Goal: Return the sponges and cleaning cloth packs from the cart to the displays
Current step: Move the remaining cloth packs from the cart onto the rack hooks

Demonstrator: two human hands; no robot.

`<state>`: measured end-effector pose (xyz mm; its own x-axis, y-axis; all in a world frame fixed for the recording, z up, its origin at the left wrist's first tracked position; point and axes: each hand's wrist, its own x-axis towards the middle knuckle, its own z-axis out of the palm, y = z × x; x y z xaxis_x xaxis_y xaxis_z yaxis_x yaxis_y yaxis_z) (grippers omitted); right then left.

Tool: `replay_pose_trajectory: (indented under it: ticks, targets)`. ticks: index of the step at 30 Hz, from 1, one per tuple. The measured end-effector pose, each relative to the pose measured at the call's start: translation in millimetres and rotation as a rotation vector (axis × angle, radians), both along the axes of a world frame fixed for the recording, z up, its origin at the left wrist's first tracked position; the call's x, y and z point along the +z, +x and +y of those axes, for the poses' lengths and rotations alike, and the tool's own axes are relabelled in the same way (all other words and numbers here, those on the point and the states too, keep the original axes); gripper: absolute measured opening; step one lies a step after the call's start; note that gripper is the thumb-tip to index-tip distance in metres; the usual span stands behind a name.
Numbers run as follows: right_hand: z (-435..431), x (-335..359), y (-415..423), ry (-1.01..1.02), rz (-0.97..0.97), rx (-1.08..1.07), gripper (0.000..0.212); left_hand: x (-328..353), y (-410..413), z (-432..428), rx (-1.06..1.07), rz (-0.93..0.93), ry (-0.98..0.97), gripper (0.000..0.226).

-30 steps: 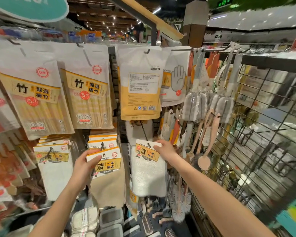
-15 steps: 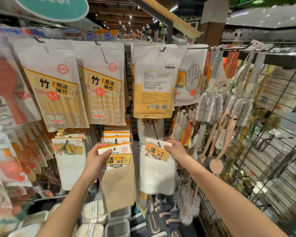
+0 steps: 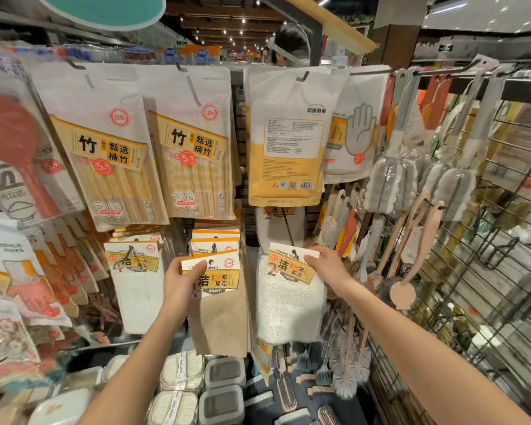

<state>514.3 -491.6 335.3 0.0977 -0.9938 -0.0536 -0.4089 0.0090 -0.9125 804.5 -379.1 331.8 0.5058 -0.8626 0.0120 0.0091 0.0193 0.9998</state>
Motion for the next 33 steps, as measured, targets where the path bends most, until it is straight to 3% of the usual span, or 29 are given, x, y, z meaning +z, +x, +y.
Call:
replay_pose_trajectory:
  ticks: [11, 19, 26, 33]
  targets:
    - [-12.3, 0.7, -3.7, -0.002, -0.018, 0.069, 0.027, 2.2, -3.8, -6.2, -0.023, 0.178, -0.011, 0.024]
    - [-17.4, 1.4, -5.1, 0.008, -0.033, 0.093, 0.034, -1.7, -21.2, -8.5, 0.157, -0.061, -0.051, 0.024]
    - [-22.1, 2.6, -4.8, 0.001, -0.017, 0.110, 0.036, 1.5, -1.3, -11.9, 0.024, 0.203, -0.025, 0.018]
    - [-21.1, 4.2, -3.8, -0.029, -0.033, 0.113, 0.026, -8.1, 5.0, -46.0, 0.113, -0.045, 0.035, 0.032]
